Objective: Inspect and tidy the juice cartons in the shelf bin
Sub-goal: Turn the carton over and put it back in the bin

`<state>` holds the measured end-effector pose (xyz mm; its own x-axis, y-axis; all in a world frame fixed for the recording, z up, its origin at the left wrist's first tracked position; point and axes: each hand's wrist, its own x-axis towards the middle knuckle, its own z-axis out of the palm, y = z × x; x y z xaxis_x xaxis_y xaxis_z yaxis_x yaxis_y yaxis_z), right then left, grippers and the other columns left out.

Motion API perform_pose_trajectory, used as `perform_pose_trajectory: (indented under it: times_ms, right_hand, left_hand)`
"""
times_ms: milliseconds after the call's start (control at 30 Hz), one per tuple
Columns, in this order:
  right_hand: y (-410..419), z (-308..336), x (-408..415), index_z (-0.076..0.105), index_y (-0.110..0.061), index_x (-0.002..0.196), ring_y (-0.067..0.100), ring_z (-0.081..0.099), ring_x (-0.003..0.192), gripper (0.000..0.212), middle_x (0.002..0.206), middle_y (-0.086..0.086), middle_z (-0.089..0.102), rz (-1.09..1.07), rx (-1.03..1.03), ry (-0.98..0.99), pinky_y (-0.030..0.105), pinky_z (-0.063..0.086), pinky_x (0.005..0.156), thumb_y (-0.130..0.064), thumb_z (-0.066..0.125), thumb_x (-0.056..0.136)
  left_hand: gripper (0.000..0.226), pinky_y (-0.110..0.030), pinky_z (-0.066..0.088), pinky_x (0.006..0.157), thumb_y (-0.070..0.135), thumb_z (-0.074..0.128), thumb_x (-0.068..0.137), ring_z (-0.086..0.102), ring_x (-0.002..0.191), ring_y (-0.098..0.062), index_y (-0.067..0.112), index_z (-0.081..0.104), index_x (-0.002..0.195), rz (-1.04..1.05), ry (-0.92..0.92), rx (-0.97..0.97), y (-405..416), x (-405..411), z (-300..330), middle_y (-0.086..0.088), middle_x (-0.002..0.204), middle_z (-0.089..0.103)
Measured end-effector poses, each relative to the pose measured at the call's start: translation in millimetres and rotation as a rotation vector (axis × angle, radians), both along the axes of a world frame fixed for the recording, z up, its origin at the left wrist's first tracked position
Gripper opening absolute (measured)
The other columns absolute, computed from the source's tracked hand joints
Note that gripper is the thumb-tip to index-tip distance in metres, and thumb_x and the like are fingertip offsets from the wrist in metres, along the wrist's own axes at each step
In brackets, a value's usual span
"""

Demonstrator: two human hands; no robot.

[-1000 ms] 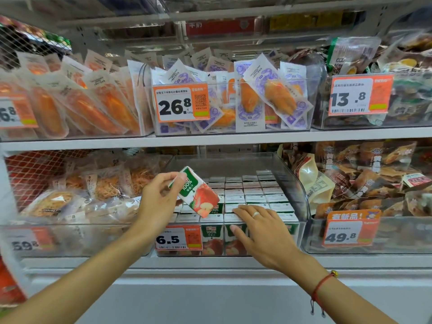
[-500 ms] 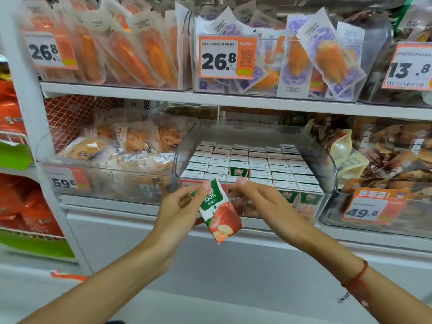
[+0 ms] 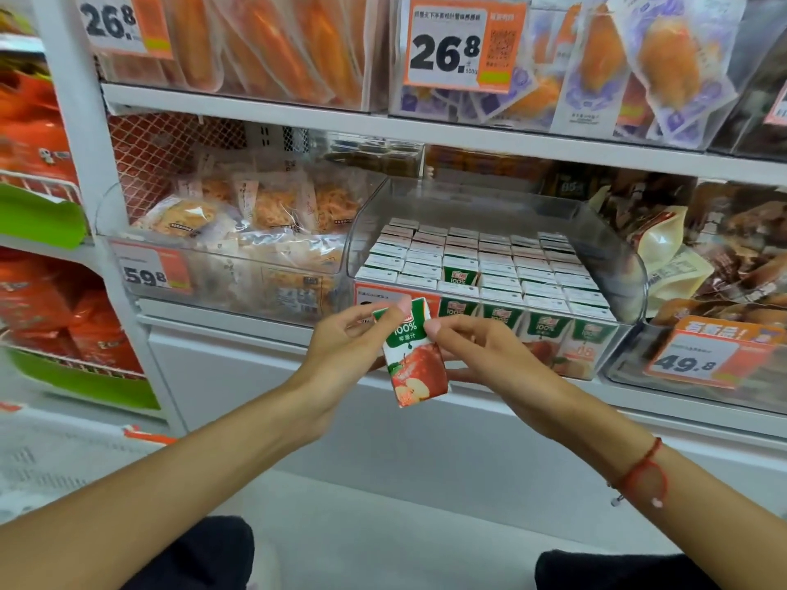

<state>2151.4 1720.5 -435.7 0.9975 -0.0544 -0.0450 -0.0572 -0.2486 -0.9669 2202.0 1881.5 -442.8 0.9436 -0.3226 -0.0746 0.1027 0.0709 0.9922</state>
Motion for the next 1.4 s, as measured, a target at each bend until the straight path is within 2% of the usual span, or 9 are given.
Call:
perform_pose_trajectory:
  times_ms: [167,400,600,800,967,1067,1200,1333,1400]
  right_hand:
    - [-3.3,-0.3,1.2,0.071,-0.023,0.1,0.002,0.07,0.092,0.032,0.095,-0.009,0.076,-0.066,0.097,0.023,0.018,0.052,0.072,-0.046,0.051,0.095]
    - [-11.6,0.8,1.8,0.069,-0.022,0.11,0.007,0.07,0.099,0.029,0.105,-0.005,0.075,-0.082,0.078,0.04,0.025,0.053,0.085,-0.043,0.053,0.095]
    - [-17.5,-0.2,-1.2,0.065,-0.025,0.12,0.01,0.066,0.108,0.028,0.113,-0.005,0.072,0.061,0.007,0.074,0.03,0.05,0.098,-0.03,0.061,0.093]
    - [-16.3,-3.2,-0.6,0.066,-0.015,0.116,0.015,0.069,0.102,0.028,0.11,0.011,0.071,0.004,0.049,0.07,0.027,0.056,0.09,-0.019,0.07,0.088]
    - [-9.6,-4.8,-0.7,0.07,-0.016,0.106,0.016,0.071,0.09,0.035,0.091,0.003,0.073,-0.094,0.041,0.023,0.029,0.059,0.083,-0.029,0.08,0.075]
    - [-4.5,-5.1,-0.7,0.072,-0.024,0.098,0.016,0.069,0.079,0.034,0.084,-0.002,0.073,-0.203,-0.198,-0.099,0.026,0.058,0.074,-0.034,0.086,0.069]
    - [5.6,-6.5,-4.0,0.068,-0.028,0.094,0.007,0.063,0.068,0.038,0.074,-0.009,0.07,-0.265,-0.418,-0.284,0.018,0.052,0.062,-0.035,0.089,0.063]
    - [8.3,-7.9,-5.0,0.062,-0.029,0.091,0.006,0.06,0.07,0.041,0.075,-0.01,0.066,-0.224,-0.462,-0.296,0.016,0.05,0.06,-0.038,0.089,0.061]
    - [4.5,-4.7,-3.5,0.064,-0.023,0.092,0.006,0.062,0.073,0.04,0.081,-0.004,0.068,-0.145,-0.341,-0.203,0.017,0.053,0.067,-0.039,0.087,0.064]
  left_hand:
    - [0.038,-0.026,0.058,0.086,0.041,0.067,0.087,0.07,0.098,-0.007,0.02,0.067,0.118,-0.119,0.02,0.007,0.2,4.3,0.2,0.004,0.103,0.076]
    - [0.032,-0.021,0.058,0.081,0.028,0.066,0.09,0.072,0.097,-0.012,0.013,0.066,0.119,-0.128,-0.001,-0.031,-0.7,1.3,0.8,-0.001,0.108,0.075]
    - [0.03,-0.02,0.058,0.08,0.029,0.06,0.095,0.072,0.096,-0.011,0.014,0.066,0.12,-0.077,-0.013,-0.06,-1.2,5.4,0.3,-0.001,0.106,0.075]
    - [0.029,-0.016,0.057,0.077,0.028,0.061,0.095,0.071,0.098,-0.01,0.015,0.065,0.12,-0.106,-0.017,-0.029,1.1,7.9,-3.5,0.0,0.109,0.074]
    - [0.02,-0.021,0.058,0.079,0.029,0.059,0.095,0.072,0.091,-0.008,0.024,0.071,0.111,-0.052,-0.08,0.006,0.9,9.2,-8.9,0.004,0.1,0.076]
    - [0.013,-0.02,0.059,0.072,0.03,0.067,0.09,0.073,0.086,-0.009,0.027,0.075,0.101,0.023,-0.105,0.009,0.7,11.9,-12.4,0.004,0.094,0.076]
    - [0.035,-0.016,0.057,0.069,0.054,0.073,0.066,0.073,0.082,-0.004,0.028,0.076,0.089,-0.021,-0.072,-0.009,-1.7,9.1,-9.5,0.01,0.087,0.077]
    - [0.011,-0.012,0.054,0.061,0.032,0.076,0.078,0.074,0.078,-0.006,0.032,0.071,0.088,-0.068,-0.113,-0.013,0.0,8.5,-4.3,0.018,0.083,0.075]
    - [0.011,-0.012,0.054,0.06,0.028,0.075,0.081,0.074,0.077,-0.006,0.032,0.07,0.091,-0.075,-0.127,0.007,3.3,9.3,-2.0,0.017,0.083,0.075]
